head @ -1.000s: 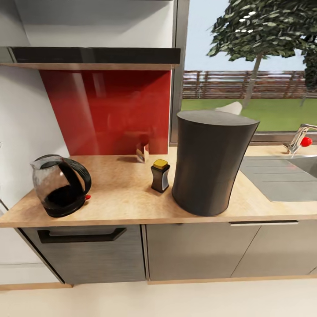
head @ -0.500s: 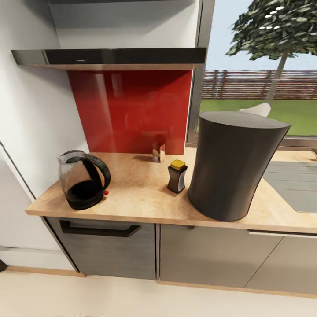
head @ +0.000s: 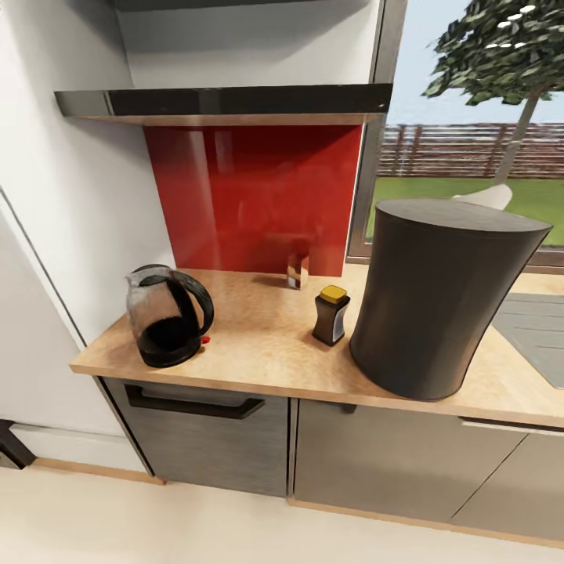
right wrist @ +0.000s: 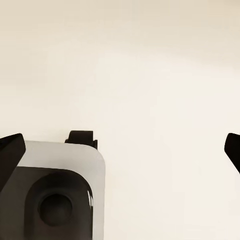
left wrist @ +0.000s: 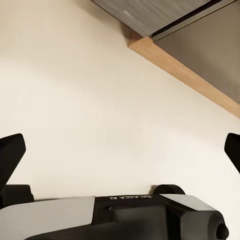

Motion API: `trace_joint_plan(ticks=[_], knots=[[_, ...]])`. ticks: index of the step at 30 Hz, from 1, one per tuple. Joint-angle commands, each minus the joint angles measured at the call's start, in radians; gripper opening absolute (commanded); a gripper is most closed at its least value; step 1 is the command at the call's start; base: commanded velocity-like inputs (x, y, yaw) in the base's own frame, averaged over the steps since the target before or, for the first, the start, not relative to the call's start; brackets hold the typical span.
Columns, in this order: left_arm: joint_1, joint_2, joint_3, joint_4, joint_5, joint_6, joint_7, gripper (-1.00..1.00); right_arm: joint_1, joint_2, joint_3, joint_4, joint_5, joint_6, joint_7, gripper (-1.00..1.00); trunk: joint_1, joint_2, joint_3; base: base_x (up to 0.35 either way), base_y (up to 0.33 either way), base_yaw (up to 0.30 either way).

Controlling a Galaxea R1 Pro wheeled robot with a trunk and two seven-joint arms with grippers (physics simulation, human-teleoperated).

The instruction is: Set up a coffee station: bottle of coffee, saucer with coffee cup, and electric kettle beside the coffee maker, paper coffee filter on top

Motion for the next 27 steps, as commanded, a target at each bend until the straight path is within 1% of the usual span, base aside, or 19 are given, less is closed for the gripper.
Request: trace_joint_plan(ticks=[1,6,11,15,20,27], knots=[[-0.001,0.000,-0.005,0.001,0.002,-0.007,-0.002,1.00,-0.001,0.000,0.002,0.001,0.001,-0.003,-0.001,1.00,0.000,-0.001,-0.001,-0.033,0.000,0.006],[-0.001,0.000,-0.005,0.001,0.002,-0.007,-0.002,1.00,-0.001,0.000,0.002,0.001,0.001,-0.003,-0.001,1.00,0.000,-0.001,-0.001,-0.069,-0.013,0.003],[-0.001,0.000,-0.005,0.001,0.002,-0.007,-0.002,1.00,-0.001,0.000,0.002,0.001,0.001,-0.003,0.000,1.00,0.000,-0.001,-0.001,-0.153,-0.103,0.001],[-0.001,0.000,-0.004,0.001,0.002,-0.007,-0.002,1.00,-0.001,0.000,0.002,0.001,0.001,-0.004,0.000,1.00,0.000,-0.001,-0.001,-0.061,-0.040,0.019],[-0.001,0.000,-0.004,0.001,0.002,-0.007,-0.002,1.00,-0.001,0.000,0.002,0.001,0.001,-0.004,-0.001,1.00,0.000,-0.001,-0.001,-0.016,-0.010,0.167],[-0.001,0.000,-0.004,0.001,0.002,-0.007,-0.002,1.00,-0.001,0.000,0.002,0.001,0.001,-0.005,-0.001,1.00,0.000,-0.001,-0.001,-0.002,-0.001,0.257]])
